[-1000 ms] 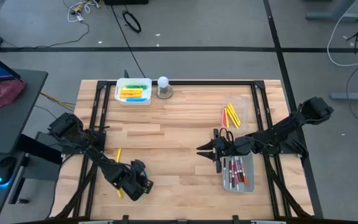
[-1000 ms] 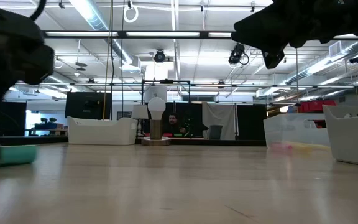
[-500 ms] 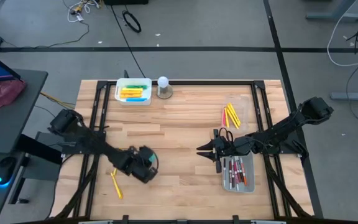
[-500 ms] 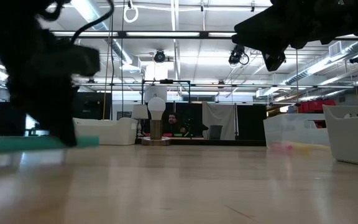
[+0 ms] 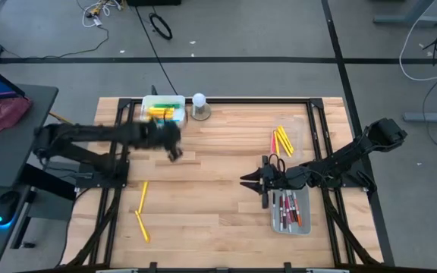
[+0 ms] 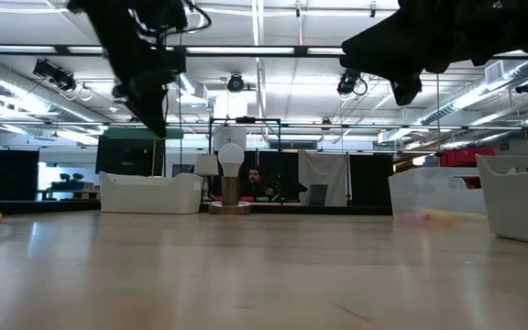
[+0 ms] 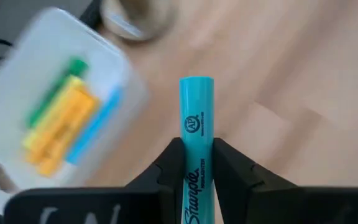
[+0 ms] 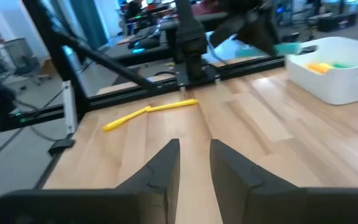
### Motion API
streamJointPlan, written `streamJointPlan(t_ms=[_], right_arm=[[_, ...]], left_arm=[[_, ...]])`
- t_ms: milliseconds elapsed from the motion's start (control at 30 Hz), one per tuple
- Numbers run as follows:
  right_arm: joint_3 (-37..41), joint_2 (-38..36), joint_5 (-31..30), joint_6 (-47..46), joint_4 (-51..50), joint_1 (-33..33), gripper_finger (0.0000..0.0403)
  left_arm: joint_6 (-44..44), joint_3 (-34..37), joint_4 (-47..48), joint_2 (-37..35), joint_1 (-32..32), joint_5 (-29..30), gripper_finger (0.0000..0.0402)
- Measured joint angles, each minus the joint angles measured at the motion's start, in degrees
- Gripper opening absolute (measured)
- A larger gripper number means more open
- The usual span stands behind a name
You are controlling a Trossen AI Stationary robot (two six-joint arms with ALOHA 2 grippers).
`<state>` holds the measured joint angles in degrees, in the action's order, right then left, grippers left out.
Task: Pick & Place Markers
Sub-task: Put the blue highlighter into the white bin, then put the yellow pen into the transparent bin
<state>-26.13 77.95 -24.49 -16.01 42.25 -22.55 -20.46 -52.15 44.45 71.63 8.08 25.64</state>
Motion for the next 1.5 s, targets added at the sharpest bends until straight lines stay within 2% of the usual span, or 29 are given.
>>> streamJointPlan(t_ms=[100,200,367,467,633,767,967,1067,1233,1367,1500], right_arm=[[0.0,0.0,-2.0,0.0,0.1,0.5,0.0088],[0.0,0.0,-2.1,-0.6,0.5,1.3,0.0088],[0.0,0.1,-2.1,-3.4,-0.1,2.0,0.0088],[0.0,0.1,-2.1,-3.4,-0.1,2.0,0.0088],[0.0,0.1,-2.1,-4.4,0.1,2.5,0.0088],[0.0,0.1,-2.1,-4.5,0.0,2.7,0.0088],[0.0,0.1,-2.1,-4.5,0.0,3.6,0.0088],[0.0,0.1,-2.1,-4.5,0.0,3.7,0.0088],[0.0,0.1,-2.1,-4.5,-0.1,3.7,0.0088],[0.0,0.1,-2.1,-4.5,-0.1,3.7,0.0088],[0.0,0.1,-2.1,-4.4,-0.2,3.7,0.0088]], left_arm=[[12.8,-3.5,-0.9,1.9,11.3,-3.6,0.0065],[24.3,-6.8,-0.7,5.5,20.6,-3.8,0.0065],[34.3,-9.3,-2.6,12.9,34.0,-4.2,0.0065],[41.3,-9.3,-5.3,17.9,38.8,-9.6,0.0065],[56.7,-9.3,-7.4,24.9,40.1,-10.3,0.0068],[61.7,-9.3,-9.1,27.4,40.1,-9.4,0.0087],[61.0,-9.3,-11.8,27.7,40.1,-9.7,0.0111],[61.4,-9.3,-11.6,27.7,40.1,-12.0,0.0124],[61.4,-9.3,-11.5,27.3,39.9,-12.0,0.017],[58.3,-13.3,-6.6,25.5,38.5,-6.5,0.0206],[51.1,-19.7,1.6,22.6,35.6,-6.5,0.022]])
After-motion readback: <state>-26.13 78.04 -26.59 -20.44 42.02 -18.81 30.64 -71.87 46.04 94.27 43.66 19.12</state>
